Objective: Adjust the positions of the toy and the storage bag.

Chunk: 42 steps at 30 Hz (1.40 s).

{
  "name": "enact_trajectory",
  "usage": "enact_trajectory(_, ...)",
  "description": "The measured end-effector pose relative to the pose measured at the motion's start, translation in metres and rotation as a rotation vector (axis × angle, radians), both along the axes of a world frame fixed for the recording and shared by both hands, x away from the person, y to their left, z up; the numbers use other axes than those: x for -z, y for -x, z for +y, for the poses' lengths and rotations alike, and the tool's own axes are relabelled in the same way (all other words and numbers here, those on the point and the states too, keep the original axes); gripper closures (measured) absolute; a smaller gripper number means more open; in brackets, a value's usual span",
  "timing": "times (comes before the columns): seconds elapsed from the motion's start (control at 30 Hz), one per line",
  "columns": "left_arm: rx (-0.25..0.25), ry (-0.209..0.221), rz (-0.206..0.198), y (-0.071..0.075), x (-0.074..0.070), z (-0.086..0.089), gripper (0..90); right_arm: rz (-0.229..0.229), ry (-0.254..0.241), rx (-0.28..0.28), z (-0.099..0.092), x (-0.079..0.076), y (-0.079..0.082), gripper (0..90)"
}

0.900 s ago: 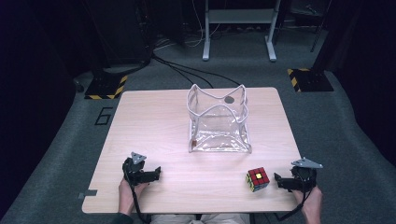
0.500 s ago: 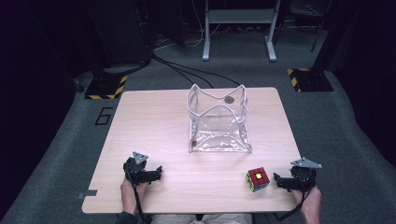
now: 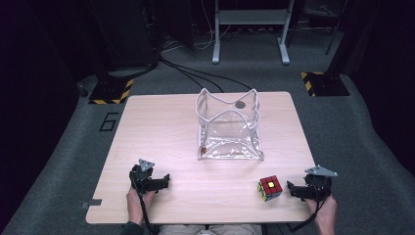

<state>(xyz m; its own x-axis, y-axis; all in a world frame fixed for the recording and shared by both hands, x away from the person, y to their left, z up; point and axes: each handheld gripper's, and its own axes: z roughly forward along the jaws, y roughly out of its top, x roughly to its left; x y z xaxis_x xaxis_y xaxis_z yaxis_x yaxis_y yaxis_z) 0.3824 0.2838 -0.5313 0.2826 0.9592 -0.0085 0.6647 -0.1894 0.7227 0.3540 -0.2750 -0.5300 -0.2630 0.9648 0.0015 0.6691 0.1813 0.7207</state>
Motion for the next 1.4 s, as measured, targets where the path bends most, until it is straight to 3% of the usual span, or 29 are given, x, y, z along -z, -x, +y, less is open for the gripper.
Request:
enact_trajectory(0.67, 0.004, -0.005, 0.004, 0.0, 0.0, 0.0, 2.8, 0.0, 0.004, 0.031, 0.0, 0.0, 0.001, 0.0)
enact_trajectory(0.9, 0.003, -0.005, 0.005, 0.0, 0.0, 0.0, 2.8, 0.003, 0.031, 0.029, 0.001, -0.003, 0.001, 0.0)
enact_trajectory(1.4, 0.004, -0.007, 0.001, 0.0, 0.0, 0.0, 2.8, -0.028, -0.013, 0.021, 0.018, -0.034, 0.017, 0.8)
